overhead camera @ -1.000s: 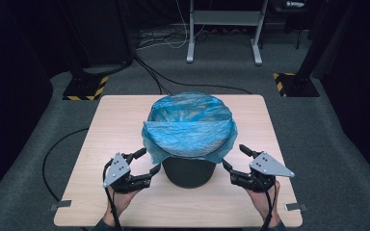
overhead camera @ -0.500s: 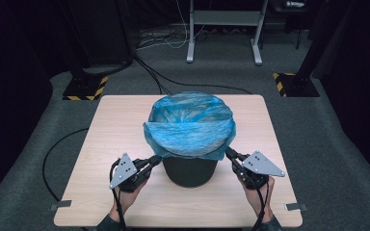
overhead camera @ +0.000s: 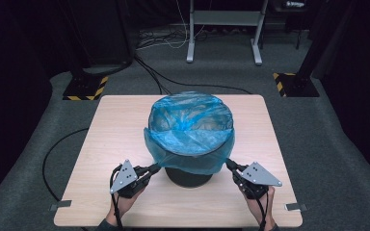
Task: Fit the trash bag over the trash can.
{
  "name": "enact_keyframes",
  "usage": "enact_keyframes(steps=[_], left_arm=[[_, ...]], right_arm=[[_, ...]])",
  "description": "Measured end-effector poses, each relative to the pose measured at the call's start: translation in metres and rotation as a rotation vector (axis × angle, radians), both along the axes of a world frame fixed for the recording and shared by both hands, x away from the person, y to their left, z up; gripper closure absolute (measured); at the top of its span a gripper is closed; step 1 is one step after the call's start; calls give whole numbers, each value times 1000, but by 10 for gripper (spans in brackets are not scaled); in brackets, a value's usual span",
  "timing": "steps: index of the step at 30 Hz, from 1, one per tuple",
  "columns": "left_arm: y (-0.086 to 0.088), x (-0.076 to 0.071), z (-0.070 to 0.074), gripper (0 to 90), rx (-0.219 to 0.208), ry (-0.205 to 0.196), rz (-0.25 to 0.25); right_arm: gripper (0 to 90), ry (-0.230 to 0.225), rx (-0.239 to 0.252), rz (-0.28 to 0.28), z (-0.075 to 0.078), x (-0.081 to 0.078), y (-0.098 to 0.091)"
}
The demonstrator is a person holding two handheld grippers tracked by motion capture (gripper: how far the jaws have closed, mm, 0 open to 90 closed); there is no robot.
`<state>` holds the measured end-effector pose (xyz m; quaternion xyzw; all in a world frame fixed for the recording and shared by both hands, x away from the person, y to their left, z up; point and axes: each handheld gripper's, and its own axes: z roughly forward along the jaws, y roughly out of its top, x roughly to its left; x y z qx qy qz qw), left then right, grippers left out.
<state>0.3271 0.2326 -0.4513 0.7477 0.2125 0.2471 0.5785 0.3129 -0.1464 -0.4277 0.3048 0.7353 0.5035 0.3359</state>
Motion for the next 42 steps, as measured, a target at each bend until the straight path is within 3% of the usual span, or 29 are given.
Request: enact_keyframes(steps=[14, 20, 21, 23, 27, 37, 42], left_arm=[[9, 12, -26, 900, 48, 110, 7], [13, 13, -30, 892, 40, 129, 10], [15, 13, -30, 844, 31, 134, 12], [19, 13, -28, 707, 14, 150, 17], [30, 10, -23, 582, -17, 154, 28], [53, 11, -8, 449, -106, 138, 83], [54, 17, -1, 410, -130, 139, 83]], right_arm=[[900, 112, -7, -24, -31, 7, -5], [896, 159, -11, -20, -38, 10, -7], [837, 158, -3, -16, -38, 10, -8], [769, 161, 21, -15, -36, 8, -12], [638, 160, 34, -11, -28, 4, -18], [468, 133, 82, -32, -7, -5, -35], [421, 122, 103, -63, 3, 5, -40]])
